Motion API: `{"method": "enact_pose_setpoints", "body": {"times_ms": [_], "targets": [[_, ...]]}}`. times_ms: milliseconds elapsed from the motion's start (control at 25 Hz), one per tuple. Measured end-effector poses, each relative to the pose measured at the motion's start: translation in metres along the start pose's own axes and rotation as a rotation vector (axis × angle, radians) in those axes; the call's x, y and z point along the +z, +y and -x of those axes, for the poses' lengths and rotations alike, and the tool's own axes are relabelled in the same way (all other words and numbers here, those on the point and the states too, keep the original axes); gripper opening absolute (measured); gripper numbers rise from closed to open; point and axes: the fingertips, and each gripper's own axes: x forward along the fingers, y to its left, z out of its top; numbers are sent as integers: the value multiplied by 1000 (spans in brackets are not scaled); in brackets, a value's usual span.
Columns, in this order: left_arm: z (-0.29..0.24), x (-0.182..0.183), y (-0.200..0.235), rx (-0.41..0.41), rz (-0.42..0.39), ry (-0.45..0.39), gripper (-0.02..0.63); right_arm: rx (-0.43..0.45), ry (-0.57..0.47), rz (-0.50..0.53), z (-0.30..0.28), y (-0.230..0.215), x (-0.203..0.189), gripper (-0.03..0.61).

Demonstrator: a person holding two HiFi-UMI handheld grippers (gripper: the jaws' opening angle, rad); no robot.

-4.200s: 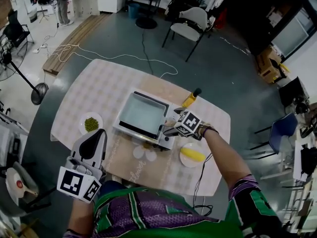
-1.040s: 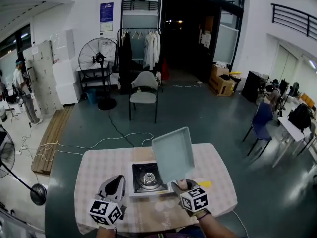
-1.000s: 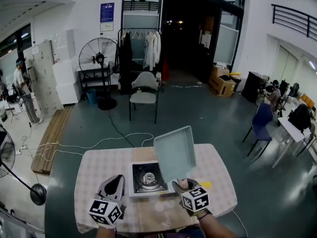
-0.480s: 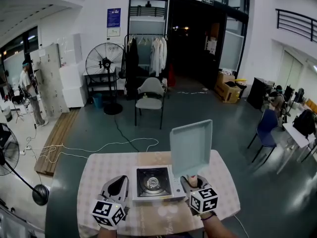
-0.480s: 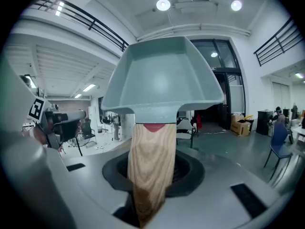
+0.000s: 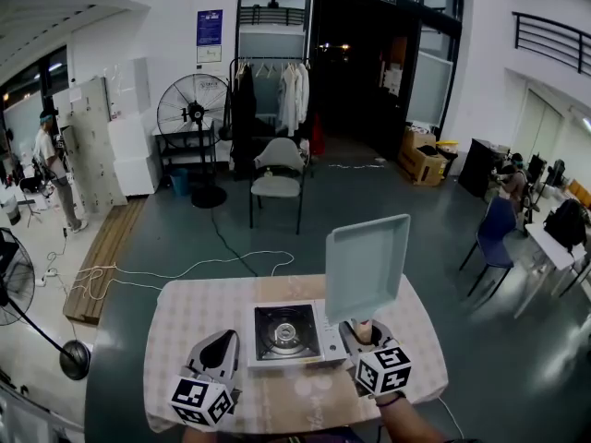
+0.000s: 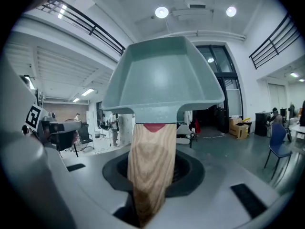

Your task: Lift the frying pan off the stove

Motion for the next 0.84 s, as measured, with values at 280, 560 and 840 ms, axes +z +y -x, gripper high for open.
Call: {"method": "enact_pose_setpoints", "body": {"times_ms": [280,560,840], "targets": [[6,4,-2,-4,14,-9,21,9,12,3,4,8,10,114],[13,-2,-8,0,30,-13,21,19,17,4,11,13,8,114],[24,-10,-3,12,43,-17,21,21,17,3,11,22,1,114]]}}
